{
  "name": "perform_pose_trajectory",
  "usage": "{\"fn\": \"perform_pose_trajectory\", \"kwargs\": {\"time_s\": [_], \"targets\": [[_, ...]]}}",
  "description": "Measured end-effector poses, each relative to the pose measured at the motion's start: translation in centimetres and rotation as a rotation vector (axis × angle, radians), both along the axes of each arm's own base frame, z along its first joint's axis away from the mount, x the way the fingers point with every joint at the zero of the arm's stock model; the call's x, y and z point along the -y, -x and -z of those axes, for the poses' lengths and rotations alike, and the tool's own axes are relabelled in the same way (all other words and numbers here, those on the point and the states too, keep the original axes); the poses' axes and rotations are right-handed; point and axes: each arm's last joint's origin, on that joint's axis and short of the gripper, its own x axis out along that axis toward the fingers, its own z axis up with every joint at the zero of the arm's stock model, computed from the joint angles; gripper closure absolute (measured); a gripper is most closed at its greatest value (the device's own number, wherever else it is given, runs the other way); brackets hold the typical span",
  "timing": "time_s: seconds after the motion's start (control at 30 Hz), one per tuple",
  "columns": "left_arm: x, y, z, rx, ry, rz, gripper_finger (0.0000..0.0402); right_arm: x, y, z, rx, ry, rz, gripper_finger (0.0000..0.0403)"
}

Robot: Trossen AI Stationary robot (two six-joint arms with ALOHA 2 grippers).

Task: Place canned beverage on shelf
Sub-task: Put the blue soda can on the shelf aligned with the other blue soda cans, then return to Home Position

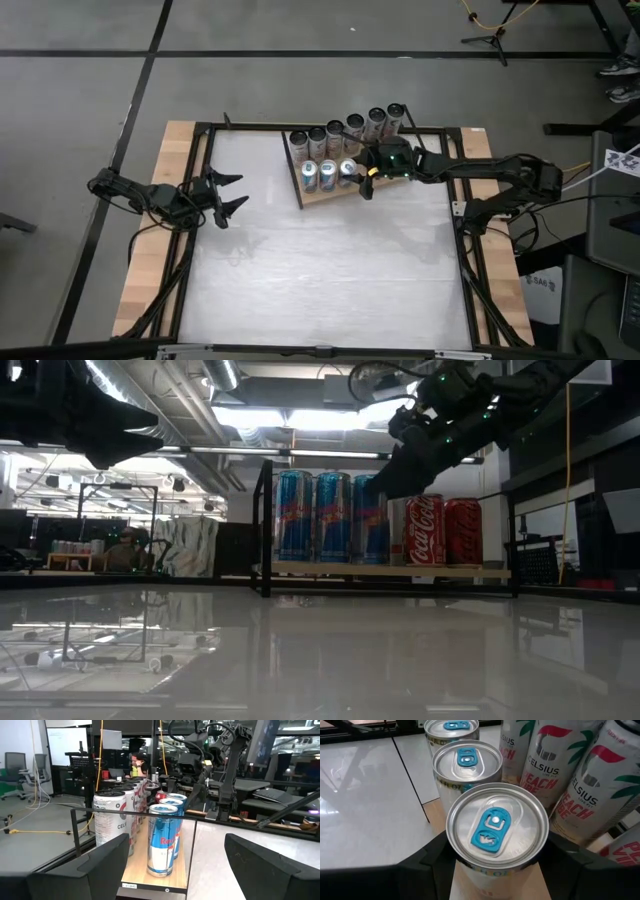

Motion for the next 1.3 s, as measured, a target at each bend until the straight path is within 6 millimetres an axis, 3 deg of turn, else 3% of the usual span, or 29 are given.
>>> {"fn": "perform_pose_trajectory", "kwargs": {"time_s": [0.6, 0.7, 1.0, 1.17, 1.3], "targets": [[0.0, 0.0, 0.0, -0.010, -0.022, -0.002, 0.0080, 0.0, 0.0, 0.0, -0.004, 0.002, -0.002, 0.0178], [0.0, 0.0, 0.0, -0.010, -0.022, -0.002, 0.0080, 0.0, 0.0, 0.0, -0.005, 0.002, -0.002, 0.0161], [0.0, 0.0, 0.0, -0.009, -0.019, -0.002, 0.0080, 0.0, 0.0, 0.1, -0.010, 0.011, 0.004, 0.0058], [0.0, 0.0, 0.0, -0.007, -0.016, -0.002, 0.0080, 0.2, -0.4, -1.1, 0.023, 0.024, 0.004, 0.0041], [0.0, 0.0, 0.0, -0.007, -0.016, -0.002, 0.0080, 0.3, -0.7, -3.1, 0.032, 0.033, 0.001, 0.0044]]}}
